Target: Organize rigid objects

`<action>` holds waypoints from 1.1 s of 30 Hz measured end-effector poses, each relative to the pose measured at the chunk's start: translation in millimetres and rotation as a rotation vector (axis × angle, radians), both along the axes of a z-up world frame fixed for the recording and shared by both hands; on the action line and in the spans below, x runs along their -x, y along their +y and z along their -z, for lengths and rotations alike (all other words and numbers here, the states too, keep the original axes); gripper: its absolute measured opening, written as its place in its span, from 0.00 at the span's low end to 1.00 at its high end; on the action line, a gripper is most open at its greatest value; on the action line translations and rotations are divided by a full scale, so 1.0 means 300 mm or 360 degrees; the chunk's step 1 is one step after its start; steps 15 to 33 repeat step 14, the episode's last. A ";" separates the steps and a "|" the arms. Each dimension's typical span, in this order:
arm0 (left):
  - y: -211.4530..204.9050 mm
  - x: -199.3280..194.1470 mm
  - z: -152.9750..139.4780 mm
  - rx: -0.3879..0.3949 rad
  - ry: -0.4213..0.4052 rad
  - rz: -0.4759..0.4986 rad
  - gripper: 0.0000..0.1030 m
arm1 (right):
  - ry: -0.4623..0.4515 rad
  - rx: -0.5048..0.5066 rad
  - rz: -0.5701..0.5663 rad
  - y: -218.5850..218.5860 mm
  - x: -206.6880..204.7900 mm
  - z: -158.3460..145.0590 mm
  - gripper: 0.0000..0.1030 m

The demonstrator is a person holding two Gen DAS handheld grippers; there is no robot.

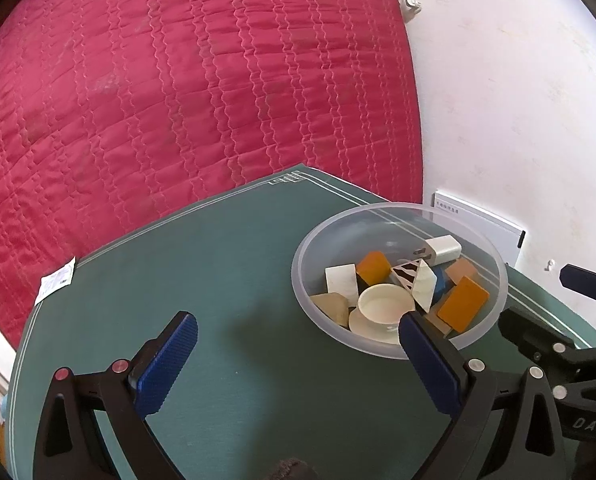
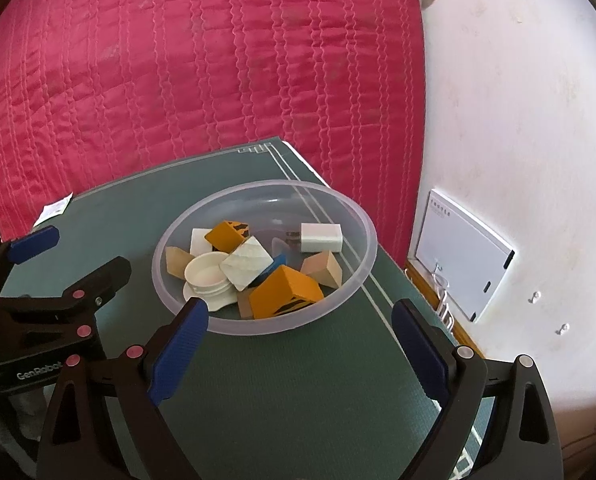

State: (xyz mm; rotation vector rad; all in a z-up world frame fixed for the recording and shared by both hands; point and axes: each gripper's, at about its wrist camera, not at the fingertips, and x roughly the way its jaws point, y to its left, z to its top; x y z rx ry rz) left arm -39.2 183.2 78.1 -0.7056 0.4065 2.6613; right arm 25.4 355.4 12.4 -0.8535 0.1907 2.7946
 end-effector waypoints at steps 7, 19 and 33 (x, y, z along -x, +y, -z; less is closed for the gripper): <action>0.004 0.003 0.014 0.0009 -0.0026 0.0014 0.99 | -0.0037 0.0000 -0.0007 0.001 0.011 0.024 0.91; -0.023 0.023 0.025 -0.0006 -0.0091 -0.0010 0.99 | -0.0070 0.0000 -0.0025 -0.008 0.018 0.041 0.91; -0.023 0.023 0.025 -0.0006 -0.0091 -0.0010 0.99 | -0.0070 0.0000 -0.0025 -0.008 0.018 0.041 0.91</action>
